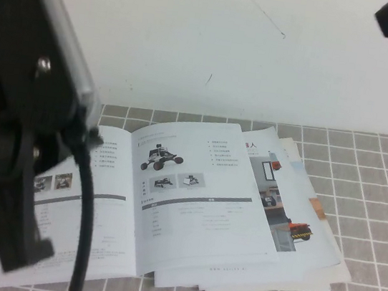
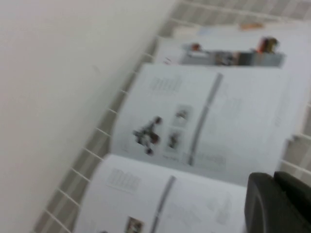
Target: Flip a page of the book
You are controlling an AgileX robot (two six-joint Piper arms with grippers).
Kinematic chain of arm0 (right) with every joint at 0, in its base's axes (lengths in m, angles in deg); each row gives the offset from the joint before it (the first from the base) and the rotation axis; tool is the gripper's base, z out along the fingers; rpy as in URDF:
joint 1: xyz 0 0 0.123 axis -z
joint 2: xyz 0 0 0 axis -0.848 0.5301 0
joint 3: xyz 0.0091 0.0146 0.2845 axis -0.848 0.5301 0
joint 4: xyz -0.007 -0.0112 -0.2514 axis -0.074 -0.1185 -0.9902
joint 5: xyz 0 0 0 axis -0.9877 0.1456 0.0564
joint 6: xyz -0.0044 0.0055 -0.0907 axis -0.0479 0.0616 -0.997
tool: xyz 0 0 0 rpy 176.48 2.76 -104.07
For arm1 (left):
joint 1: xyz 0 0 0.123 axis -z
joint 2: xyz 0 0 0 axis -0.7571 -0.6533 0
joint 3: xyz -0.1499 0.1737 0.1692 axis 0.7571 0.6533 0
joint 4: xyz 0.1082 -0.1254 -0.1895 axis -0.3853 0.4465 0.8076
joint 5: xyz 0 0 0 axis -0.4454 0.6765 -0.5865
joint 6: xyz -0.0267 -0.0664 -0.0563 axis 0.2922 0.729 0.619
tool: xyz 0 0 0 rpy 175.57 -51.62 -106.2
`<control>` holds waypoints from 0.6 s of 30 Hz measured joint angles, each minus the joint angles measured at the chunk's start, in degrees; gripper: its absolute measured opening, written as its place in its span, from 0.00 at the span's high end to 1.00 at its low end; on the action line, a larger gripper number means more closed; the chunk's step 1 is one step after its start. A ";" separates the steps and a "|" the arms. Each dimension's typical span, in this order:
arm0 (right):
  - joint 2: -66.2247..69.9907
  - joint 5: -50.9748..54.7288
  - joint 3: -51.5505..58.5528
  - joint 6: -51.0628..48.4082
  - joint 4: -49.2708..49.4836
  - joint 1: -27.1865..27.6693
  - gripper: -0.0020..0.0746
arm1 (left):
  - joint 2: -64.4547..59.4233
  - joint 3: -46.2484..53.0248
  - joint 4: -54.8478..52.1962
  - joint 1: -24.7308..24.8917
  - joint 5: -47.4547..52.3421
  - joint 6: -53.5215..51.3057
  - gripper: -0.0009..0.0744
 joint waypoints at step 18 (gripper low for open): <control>-45.90 -18.66 50.81 8.99 -1.54 0.00 0.98 | 21.71 6.27 15.52 0.00 6.98 2.50 0.99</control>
